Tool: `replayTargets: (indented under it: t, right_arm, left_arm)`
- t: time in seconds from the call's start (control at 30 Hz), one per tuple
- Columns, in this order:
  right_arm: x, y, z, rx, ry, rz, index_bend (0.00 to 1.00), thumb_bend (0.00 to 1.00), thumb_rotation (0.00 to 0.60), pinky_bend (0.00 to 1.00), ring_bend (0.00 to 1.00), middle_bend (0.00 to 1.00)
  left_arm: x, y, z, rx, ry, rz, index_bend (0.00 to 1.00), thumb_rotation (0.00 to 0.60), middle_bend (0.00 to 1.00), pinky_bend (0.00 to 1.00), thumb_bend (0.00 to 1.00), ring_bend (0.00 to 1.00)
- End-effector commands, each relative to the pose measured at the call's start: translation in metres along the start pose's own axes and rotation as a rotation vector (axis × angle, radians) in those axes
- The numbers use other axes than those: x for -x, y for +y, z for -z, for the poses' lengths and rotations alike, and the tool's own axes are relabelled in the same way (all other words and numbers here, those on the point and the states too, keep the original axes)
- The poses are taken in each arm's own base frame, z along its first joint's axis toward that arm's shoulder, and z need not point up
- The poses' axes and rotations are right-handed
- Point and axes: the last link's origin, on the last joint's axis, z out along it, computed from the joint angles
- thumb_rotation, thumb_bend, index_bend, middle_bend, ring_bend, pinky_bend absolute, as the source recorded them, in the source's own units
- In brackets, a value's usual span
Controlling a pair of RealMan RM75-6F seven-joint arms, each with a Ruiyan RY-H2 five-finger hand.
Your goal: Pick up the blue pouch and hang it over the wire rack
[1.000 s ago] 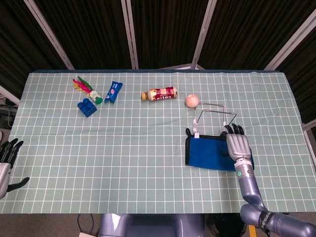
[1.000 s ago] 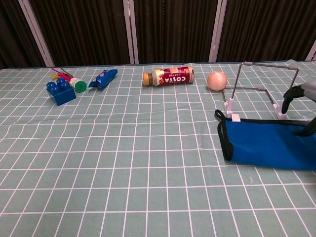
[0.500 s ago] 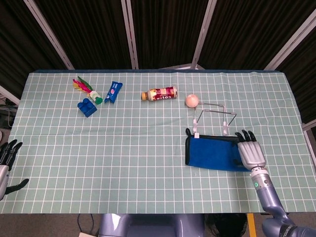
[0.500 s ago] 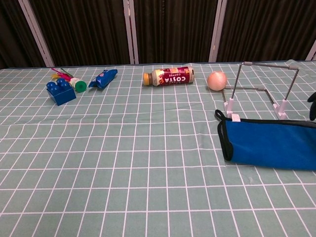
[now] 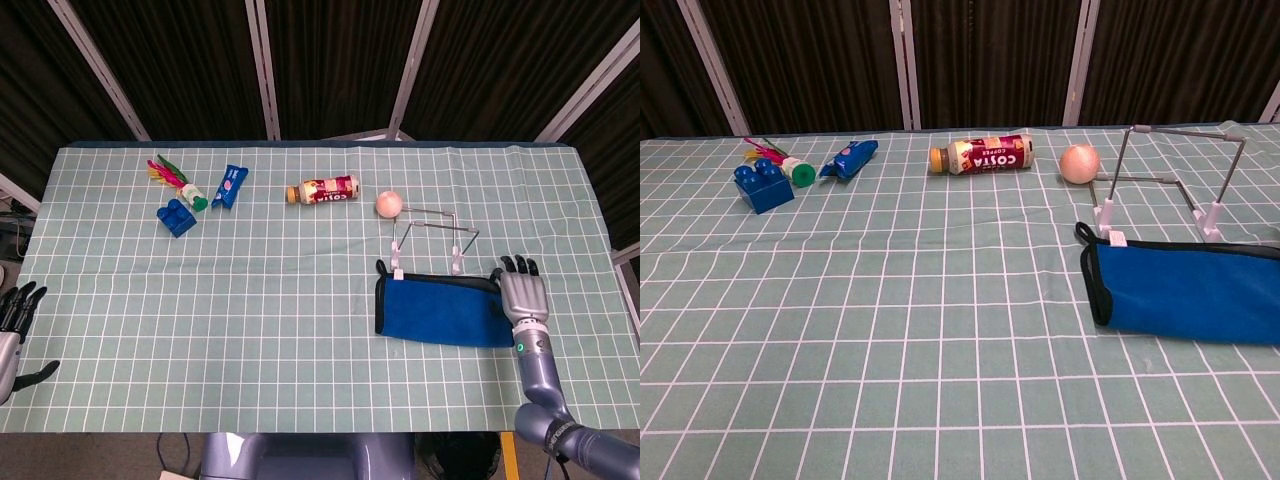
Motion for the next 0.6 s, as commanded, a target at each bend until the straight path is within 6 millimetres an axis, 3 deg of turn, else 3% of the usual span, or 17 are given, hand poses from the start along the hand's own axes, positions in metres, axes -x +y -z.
replayTargets:
  t: [0.03,0.6]
  right_arm:
    - [0.004,-0.005,-0.008,0.018,-0.022,0.014,0.38,0.29,0.6,0.03,0.0,0.07]
    - [0.018,-0.004,-0.008,0.005,-0.009,0.045,0.45,0.28,0.6,0.03,0.0,0.07]
  left_arm:
    - [0.001,-0.001,-0.002,-0.006,-0.002,-0.004,0.0,0.6,0.0,0.0,0.0,0.0]
    - [0.005,0.001,-0.005,-0.014,-0.013,-0.017,0.0,0.6,0.0,0.0,0.0,0.0]
